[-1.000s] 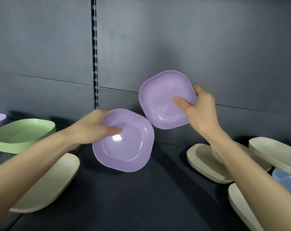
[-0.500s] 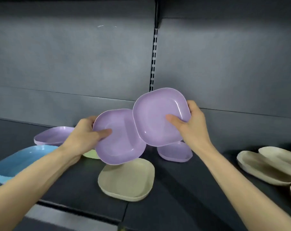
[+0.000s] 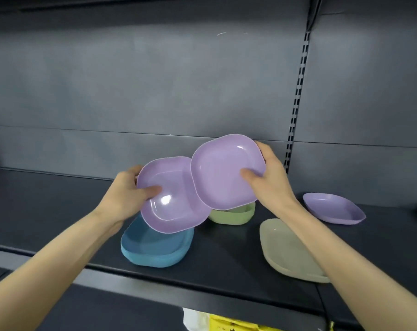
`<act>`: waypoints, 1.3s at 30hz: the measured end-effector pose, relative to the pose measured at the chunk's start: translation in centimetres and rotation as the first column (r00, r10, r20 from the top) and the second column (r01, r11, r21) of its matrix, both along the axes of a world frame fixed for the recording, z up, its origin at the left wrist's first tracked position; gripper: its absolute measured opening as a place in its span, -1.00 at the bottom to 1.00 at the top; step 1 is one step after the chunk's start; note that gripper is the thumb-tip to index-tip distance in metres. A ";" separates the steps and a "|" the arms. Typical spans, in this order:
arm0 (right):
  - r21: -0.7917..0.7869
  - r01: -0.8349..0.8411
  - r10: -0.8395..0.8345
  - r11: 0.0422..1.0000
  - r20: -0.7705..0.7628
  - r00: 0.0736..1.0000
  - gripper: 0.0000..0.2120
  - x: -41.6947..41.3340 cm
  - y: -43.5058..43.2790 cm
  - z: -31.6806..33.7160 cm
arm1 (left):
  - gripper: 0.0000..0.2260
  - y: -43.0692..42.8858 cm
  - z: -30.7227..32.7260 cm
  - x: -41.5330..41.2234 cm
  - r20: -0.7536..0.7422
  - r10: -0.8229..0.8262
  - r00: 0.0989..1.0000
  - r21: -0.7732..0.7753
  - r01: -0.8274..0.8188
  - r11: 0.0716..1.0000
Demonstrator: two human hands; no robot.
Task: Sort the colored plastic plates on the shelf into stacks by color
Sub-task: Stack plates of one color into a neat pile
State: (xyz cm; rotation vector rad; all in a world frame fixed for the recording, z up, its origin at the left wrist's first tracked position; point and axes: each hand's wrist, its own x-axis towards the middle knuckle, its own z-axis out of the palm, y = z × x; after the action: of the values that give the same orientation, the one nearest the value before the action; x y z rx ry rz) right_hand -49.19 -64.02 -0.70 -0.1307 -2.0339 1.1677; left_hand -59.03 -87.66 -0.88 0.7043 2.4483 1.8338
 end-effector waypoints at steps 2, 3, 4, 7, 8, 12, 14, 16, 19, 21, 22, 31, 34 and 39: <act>0.030 0.000 0.000 1.000 0.015 1.000 -0.42 -1.7 -0.3 -0.1 | -0.74 -0.5 -0.2 -1.9 -0.025 0.015 1.000 -0.011 -0.015 1.000; 0.036 -0.006 0.005 0.999 0.024 1.000 -0.40 -2.5 -0.4 -0.2 | -0.76 -0.7 -0.3 -2.8 -0.047 0.018 0.999 -0.027 -0.020 0.999; 0.039 -0.014 0.013 0.999 0.035 0.999 -0.39 -3.4 -0.5 -0.3 | -0.76 -0.8 -0.4 -3.7 -0.076 0.023 0.997 -0.047 -0.027 0.999; 0.044 -0.041 0.038 0.998 0.053 0.998 -0.44 -6.2 -0.8 -0.7 | -0.70 -1.0 -0.7 -6.7 -0.192 0.047 0.980 -0.114 -0.070 0.991; 0.042 -0.046 0.044 0.998 0.056 0.997 -0.46 -7.1 -0.9 -0.7 | -0.66 -1.0 -0.6 -7.7 -0.224 0.048 0.973 -0.133 -0.079 0.988; 0.032 -0.025 0.023 0.999 0.083 0.996 -0.51 -10.3 -0.7 -0.3 | -0.52 -0.7 0.3 -11.6 -0.319 -0.008 0.948 -0.222 -0.067 0.973; 0.056 -0.002 -0.004 0.998 0.102 0.995 -0.49 -11.8 -0.6 -0.4 | -0.48 -0.4 0.4 -13.3 -0.358 -0.029 0.933 -0.253 -0.067 0.965; 0.090 0.011 -0.023 0.996 0.135 0.991 -0.42 -13.1 -0.6 -0.6 | -0.49 -0.1 -0.1 -14.9 -0.365 -0.056 0.929 -0.287 -0.055 0.956; 0.156 0.037 -0.070 0.987 0.214 0.974 -0.35 -14.9 -0.5 -0.9 | -0.52 0.2 -0.9 -17.3 -0.325 -0.118 0.938 -0.336 0.002 0.942; 0.180 0.054 -0.101 0.982 0.264 0.959 -0.38 -15.7 -0.4 -1.2 | -0.53 0.6 -1.5 -18.7 -0.295 -0.158 0.942 -0.357 0.044 0.933; 0.176 0.065 -0.113 0.982 0.278 0.954 -0.40 -16.1 -0.4 -1.3 | -0.54 0.9 -1.8 -19.3 -0.280 -0.177 0.943 -0.365 0.066 0.929; 0.148 0.168 -0.210 0.975 0.345 0.915 -0.45 -18.0 -1.4 -2.5 | -0.56 2.3 -4.5 -23.4 -0.185 -0.371 0.910 -0.468 0.250 0.848; 0.158 0.206 -0.249 0.966 0.339 0.907 -0.46 -18.1 -2.0 -2.8 | -0.52 2.9 -5.4 -24.1 -0.248 -0.420 0.873 -0.551 0.229 0.802; 0.173 0.275 -0.318 0.946 0.323 0.891 -0.45 -18.1 -2.5 -3.3 | -0.29 3.6 -7.0 -24.4 -0.281 -0.500 0.819 -0.587 0.266 0.765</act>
State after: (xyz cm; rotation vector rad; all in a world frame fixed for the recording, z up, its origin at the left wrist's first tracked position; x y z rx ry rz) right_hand -67.28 -66.48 -3.96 -0.6051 -2.2839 0.8682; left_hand -83.39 -84.02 -7.85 1.5370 2.5650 0.8510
